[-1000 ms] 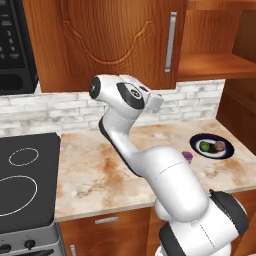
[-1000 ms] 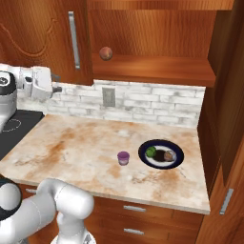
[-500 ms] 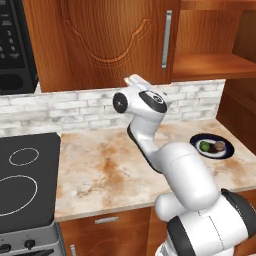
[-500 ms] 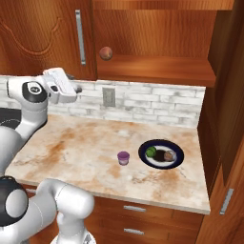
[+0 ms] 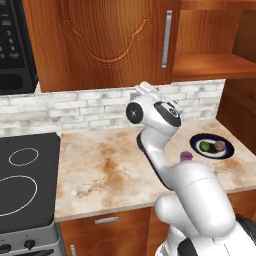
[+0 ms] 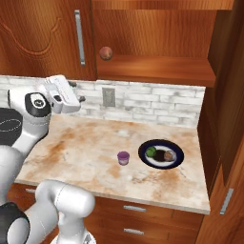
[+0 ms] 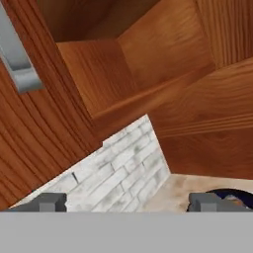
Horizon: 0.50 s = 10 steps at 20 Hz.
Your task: Pick the avocado and bread from the counter and place them on the plate. Then pick the jam from the cabinet and place it next to the plate. Lastly close the cabinet door.
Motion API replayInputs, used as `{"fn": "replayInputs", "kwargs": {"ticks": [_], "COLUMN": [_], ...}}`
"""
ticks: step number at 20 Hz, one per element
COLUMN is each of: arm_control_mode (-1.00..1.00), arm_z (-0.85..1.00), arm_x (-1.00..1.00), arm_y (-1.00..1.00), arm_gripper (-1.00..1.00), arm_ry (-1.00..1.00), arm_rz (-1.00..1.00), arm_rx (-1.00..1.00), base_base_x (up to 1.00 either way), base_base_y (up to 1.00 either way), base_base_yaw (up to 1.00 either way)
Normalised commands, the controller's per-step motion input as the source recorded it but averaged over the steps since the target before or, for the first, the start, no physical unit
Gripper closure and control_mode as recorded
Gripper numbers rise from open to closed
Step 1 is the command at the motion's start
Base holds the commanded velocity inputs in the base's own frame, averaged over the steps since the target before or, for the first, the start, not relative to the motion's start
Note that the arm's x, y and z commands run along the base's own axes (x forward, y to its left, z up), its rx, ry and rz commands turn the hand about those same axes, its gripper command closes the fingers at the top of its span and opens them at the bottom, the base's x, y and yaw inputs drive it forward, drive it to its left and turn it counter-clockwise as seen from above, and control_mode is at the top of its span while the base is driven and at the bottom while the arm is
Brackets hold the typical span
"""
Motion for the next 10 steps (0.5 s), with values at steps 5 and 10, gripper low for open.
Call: {"fn": "replayInputs", "kwargs": {"ticks": [5, 10], "arm_control_mode": [-1.0, -1.0], "arm_z": [0.17, 0.17], "arm_x": [-1.0, -0.99], "arm_y": [-0.58, -0.58], "arm_gripper": [-1.0, -1.0], "arm_ry": [0.2, 0.21], "arm_rz": [-0.03, -0.01], "arm_rx": [0.16, 0.19], "base_base_x": [0.0, 0.0], "base_base_y": [0.0, 0.0], "base_base_yaw": [0.0, 0.0]}}
